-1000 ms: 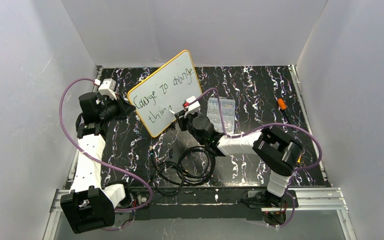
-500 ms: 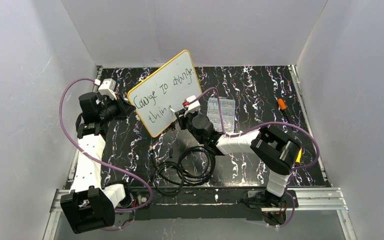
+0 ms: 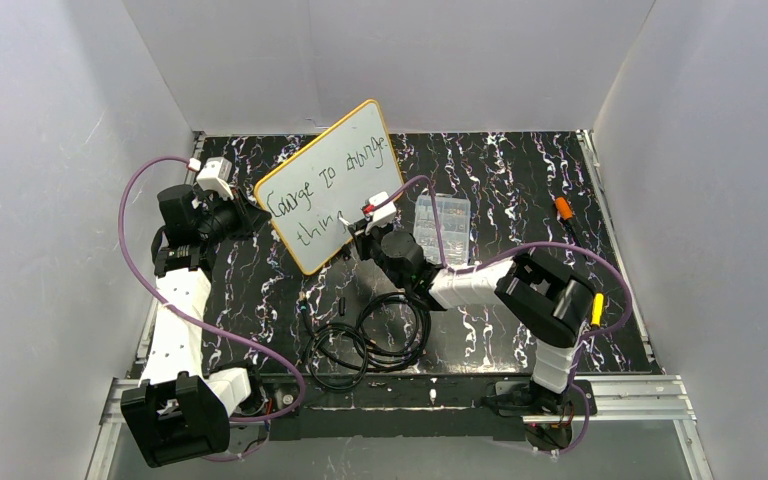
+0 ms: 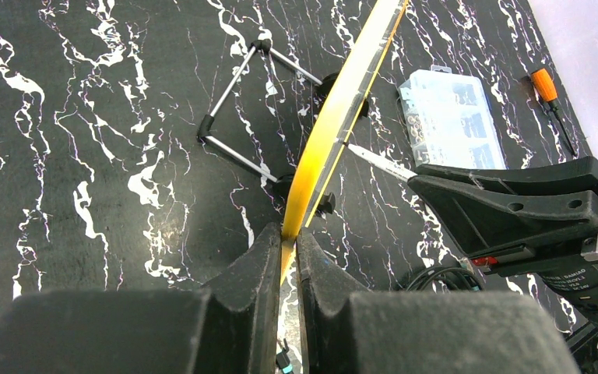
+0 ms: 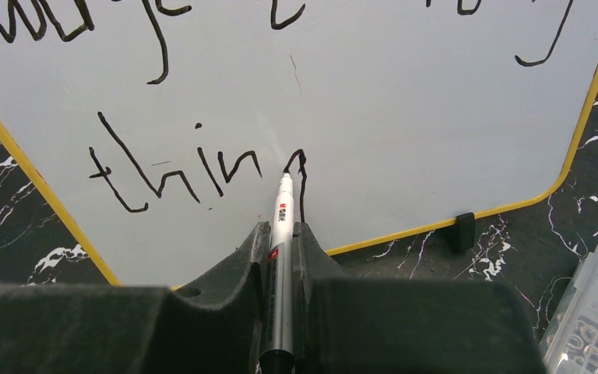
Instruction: Write a sentence on the whiteboard
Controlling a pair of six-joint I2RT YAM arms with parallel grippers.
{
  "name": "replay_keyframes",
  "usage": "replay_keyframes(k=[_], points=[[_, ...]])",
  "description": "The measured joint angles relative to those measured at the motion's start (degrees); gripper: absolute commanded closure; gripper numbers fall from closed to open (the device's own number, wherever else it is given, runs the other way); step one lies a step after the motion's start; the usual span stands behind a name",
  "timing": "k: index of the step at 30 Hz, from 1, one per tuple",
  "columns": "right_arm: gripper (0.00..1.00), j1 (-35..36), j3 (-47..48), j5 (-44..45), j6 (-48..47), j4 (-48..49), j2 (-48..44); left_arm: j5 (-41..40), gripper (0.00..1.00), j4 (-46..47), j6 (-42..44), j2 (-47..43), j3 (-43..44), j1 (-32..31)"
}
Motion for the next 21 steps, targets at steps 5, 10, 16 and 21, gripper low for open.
replay_keyframes(k=[5, 10, 16, 21], points=[[0.99, 0.0, 0.0, -0.1, 0.1, 0.0, 0.0, 0.0, 1.0, 0.0, 0.0, 0.0, 0.0, 0.0], [0.99, 0.0, 0.0, -0.1, 0.4, 0.0, 0.0, 0.0, 1.0, 0.0, 0.0, 0.0, 0.0, 0.0], [0.99, 0.0, 0.0, -0.1, 1.0, -0.1, 0.0, 0.0, 1.0, 0.0, 0.0, 0.0, 0.0, 0.0], [0.99, 0.0, 0.0, 0.2, 1.8, -0.5, 0.0, 0.0, 1.0, 0.0, 0.0, 0.0, 0.0, 0.0]])
